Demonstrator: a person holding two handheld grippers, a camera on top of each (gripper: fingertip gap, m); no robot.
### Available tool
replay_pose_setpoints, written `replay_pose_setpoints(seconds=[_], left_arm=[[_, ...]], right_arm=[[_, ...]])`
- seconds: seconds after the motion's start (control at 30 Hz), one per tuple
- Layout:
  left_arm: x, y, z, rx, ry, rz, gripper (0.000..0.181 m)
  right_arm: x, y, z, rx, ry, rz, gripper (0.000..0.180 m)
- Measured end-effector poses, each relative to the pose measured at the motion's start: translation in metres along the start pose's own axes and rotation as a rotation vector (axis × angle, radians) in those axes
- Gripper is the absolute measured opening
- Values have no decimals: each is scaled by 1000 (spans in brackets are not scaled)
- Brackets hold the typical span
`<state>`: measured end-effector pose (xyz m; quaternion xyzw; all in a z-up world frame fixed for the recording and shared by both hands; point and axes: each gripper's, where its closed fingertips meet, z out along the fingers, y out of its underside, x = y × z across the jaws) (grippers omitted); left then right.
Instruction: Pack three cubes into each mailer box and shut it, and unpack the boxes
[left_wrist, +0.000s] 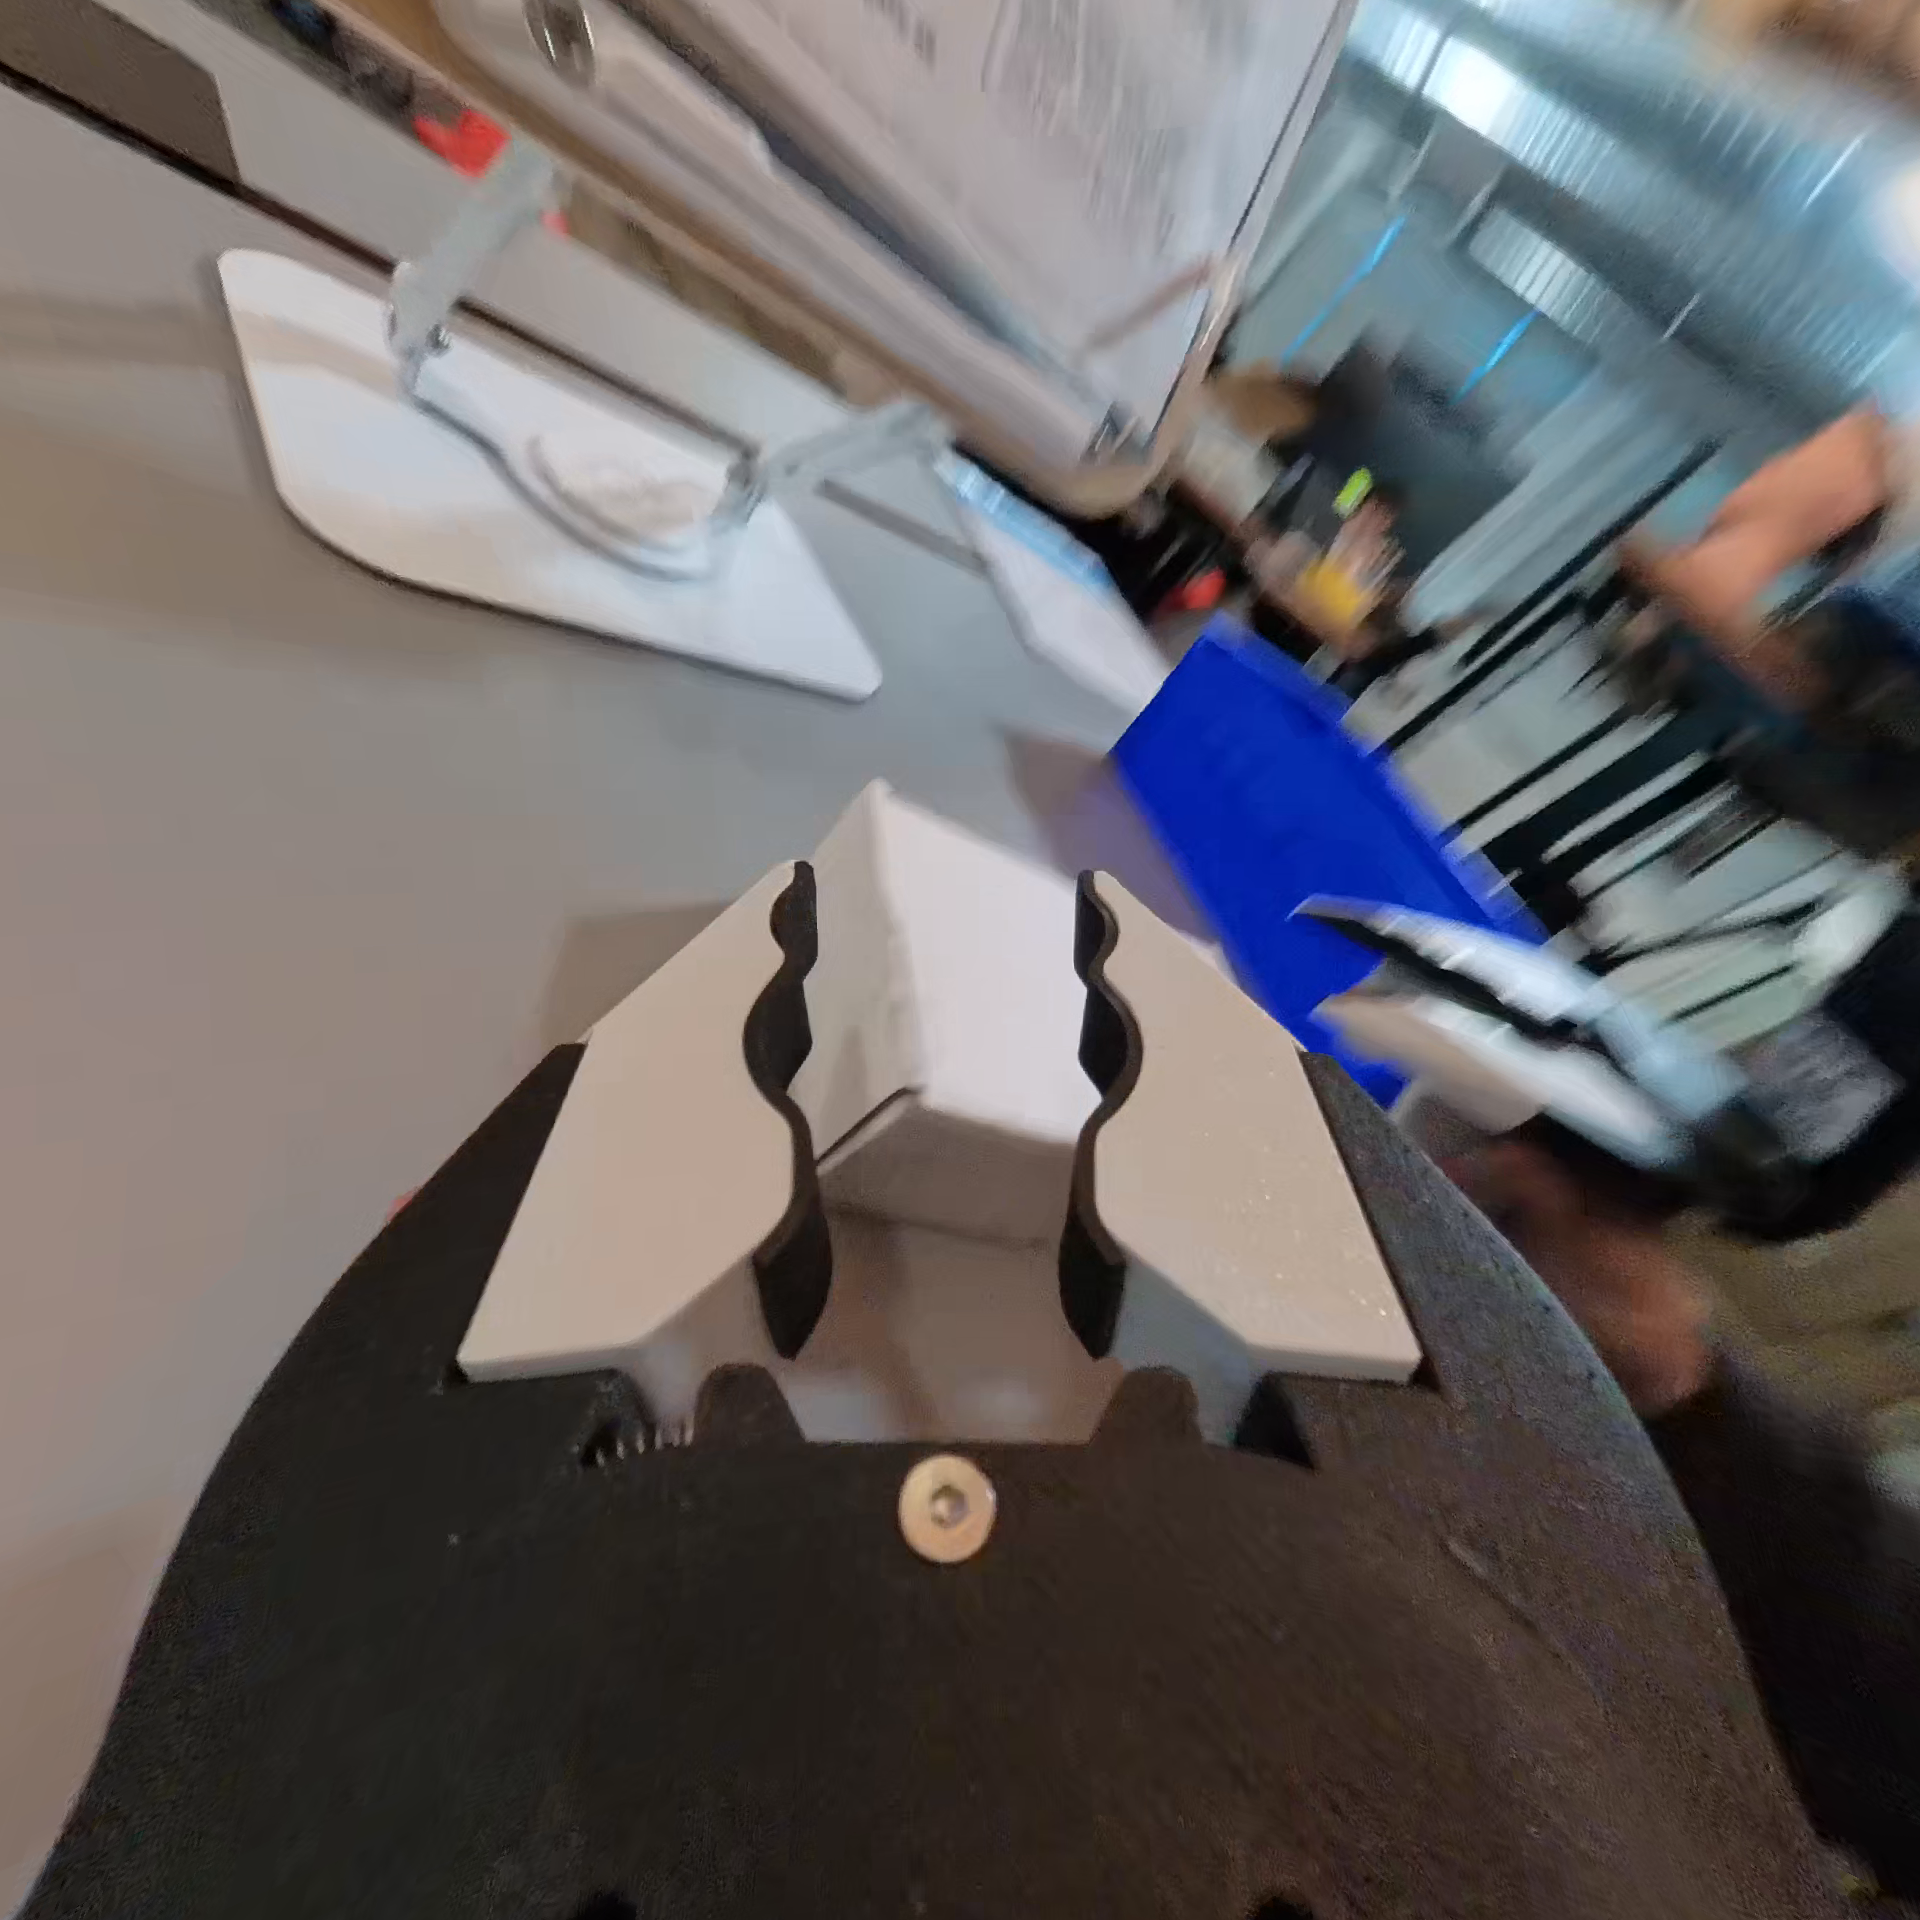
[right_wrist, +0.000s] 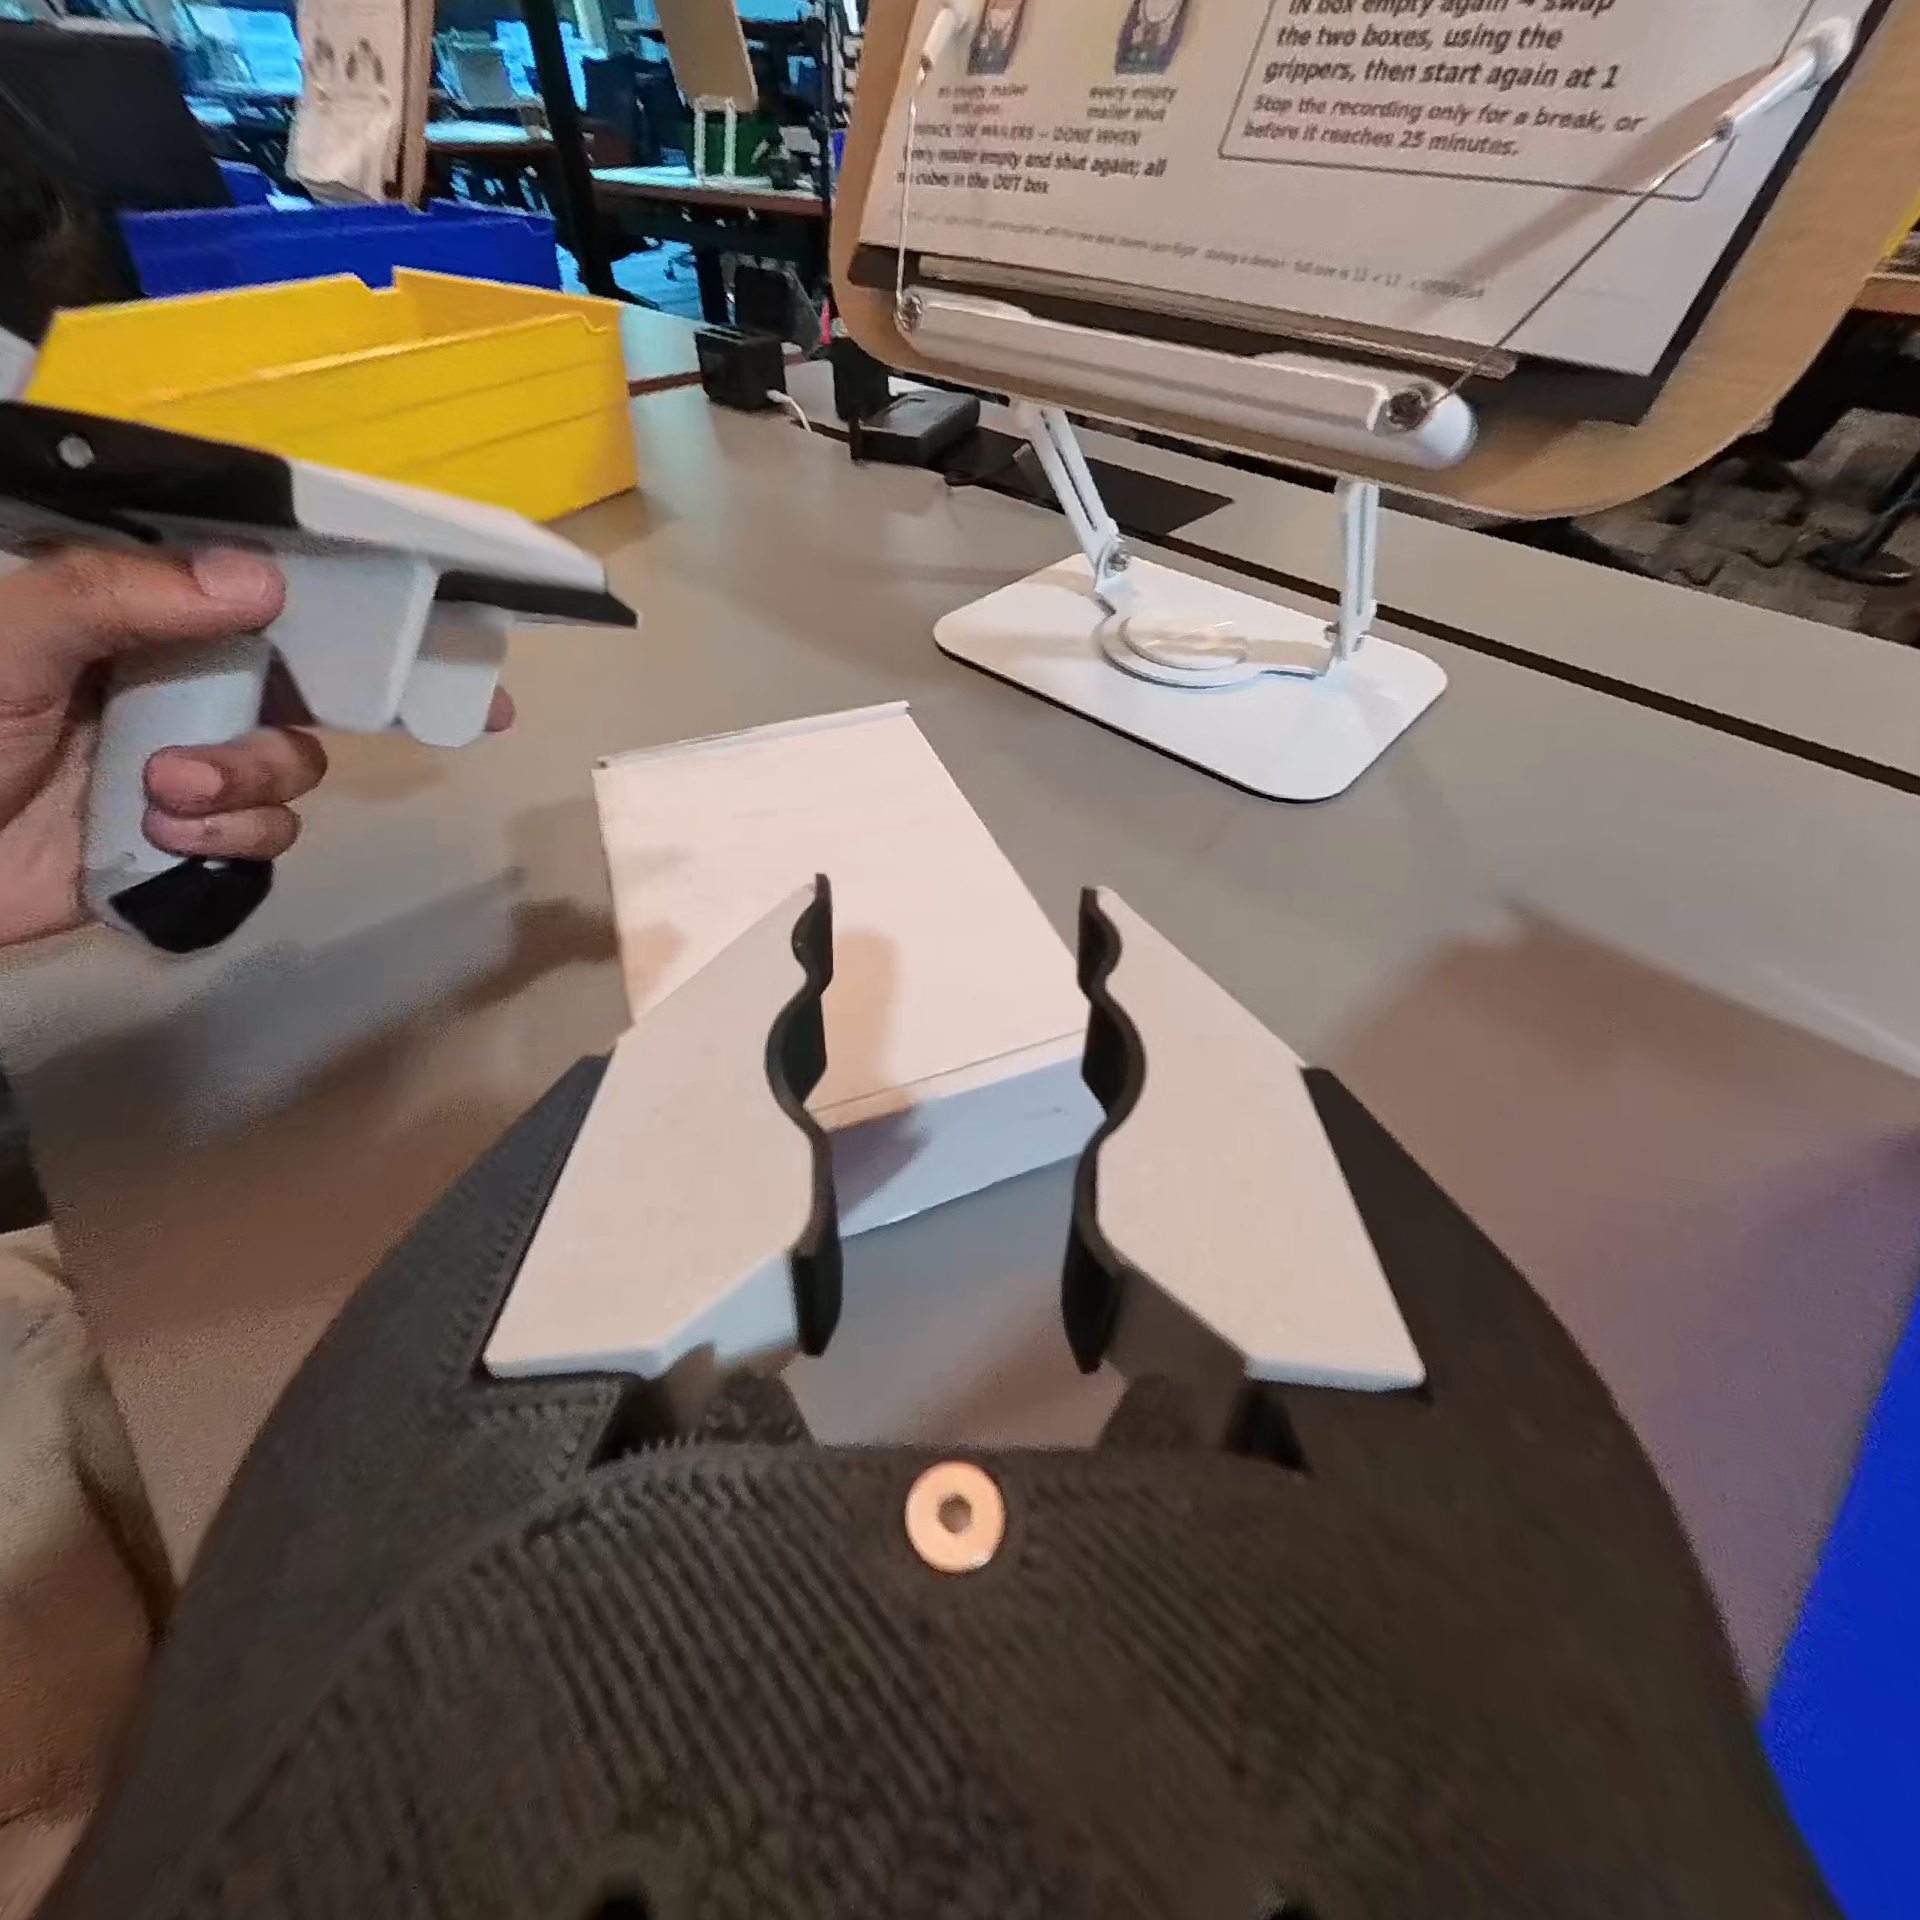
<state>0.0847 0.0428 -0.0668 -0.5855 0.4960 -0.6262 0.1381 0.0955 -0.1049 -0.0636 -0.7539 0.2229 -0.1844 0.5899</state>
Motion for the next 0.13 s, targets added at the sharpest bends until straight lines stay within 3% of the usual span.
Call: replay_pose_setpoints(seconds=[0.07, 0.13], left_arm=[[-14, 22, 3, -110, -77, 104, 48], [-6, 29, 3, -143, -17, 44, 48]], right_arm=[[1, 3, 1, -14, 20, -21, 46], [-5, -1, 0, 9, 6, -41, 42]])
